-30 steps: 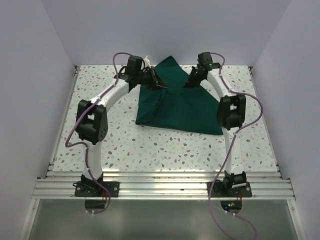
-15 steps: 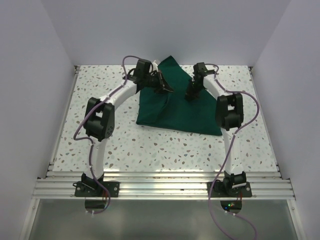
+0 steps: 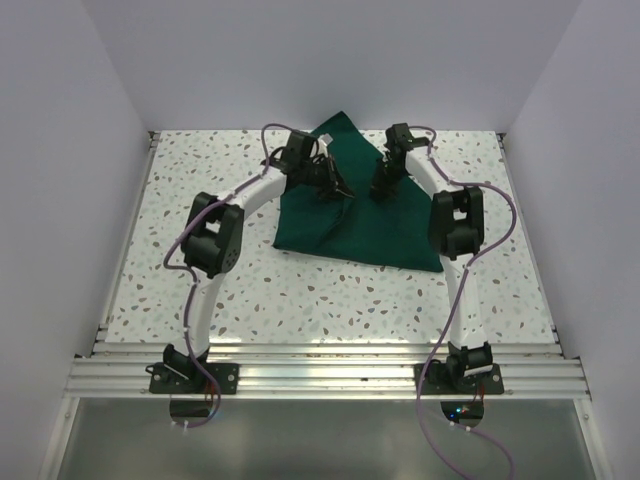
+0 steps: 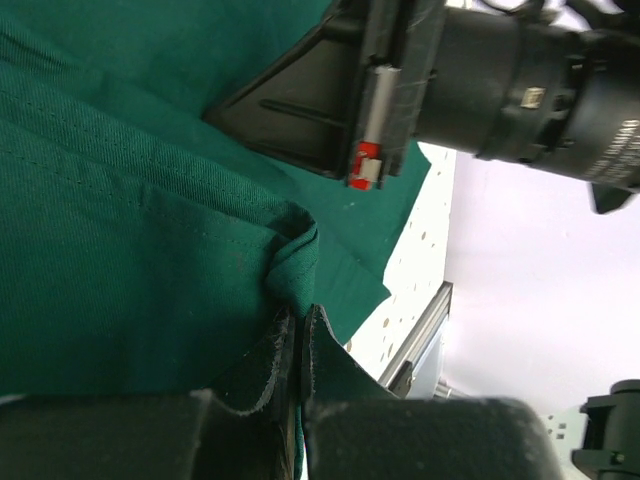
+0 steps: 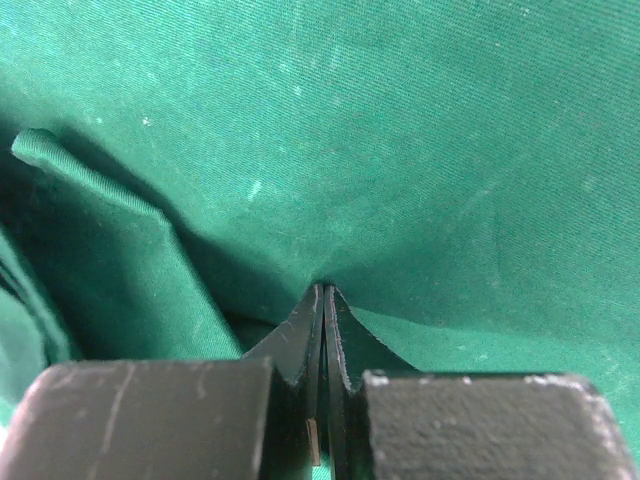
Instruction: Prepare the surgical pack
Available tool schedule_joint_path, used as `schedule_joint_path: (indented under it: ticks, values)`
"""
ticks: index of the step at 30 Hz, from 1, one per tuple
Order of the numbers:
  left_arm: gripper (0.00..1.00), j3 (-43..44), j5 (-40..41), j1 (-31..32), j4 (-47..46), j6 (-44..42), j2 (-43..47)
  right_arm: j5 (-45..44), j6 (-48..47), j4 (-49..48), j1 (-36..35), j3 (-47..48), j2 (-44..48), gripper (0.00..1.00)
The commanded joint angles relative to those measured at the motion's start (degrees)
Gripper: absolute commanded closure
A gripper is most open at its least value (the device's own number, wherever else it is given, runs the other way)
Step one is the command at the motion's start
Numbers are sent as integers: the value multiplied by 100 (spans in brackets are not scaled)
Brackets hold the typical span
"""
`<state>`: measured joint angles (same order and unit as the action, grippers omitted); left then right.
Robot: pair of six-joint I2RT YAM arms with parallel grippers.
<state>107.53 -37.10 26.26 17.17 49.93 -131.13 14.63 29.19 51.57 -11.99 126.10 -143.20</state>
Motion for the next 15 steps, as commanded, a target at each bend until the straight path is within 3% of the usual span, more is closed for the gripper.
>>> schedule_joint_path:
  ticks: [1,3,4,5,7,8,10,13,15]
  values:
    - [100,24,-131,81,-188,-71,-71,-84,-98,143,-32,151,-244,100]
    - [99,-99,-165,90,-240,-115,8,-66,-98,169,-23,195,-261,100]
    - [93,-222,-183,81,-266,-176,52,-66,-106,186,-32,230,-279,100]
    - [76,-275,-192,81,-319,-220,148,-66,-115,204,-23,257,-296,100]
    - [61,-389,-262,81,-424,-378,280,-48,-106,230,-32,309,-288,100]
    - [46,-382,-271,81,-468,-431,359,-31,-89,222,-32,318,-279,100]
    - [31,-198,-332,64,-373,-659,404,30,-54,248,-23,388,-270,100]
    - [27,22,-517,28,-293,-844,500,22,-45,371,-23,582,-270,100]
    - [32,-21,-422,-24,-311,-906,763,-4,-54,476,-14,765,-235,100]
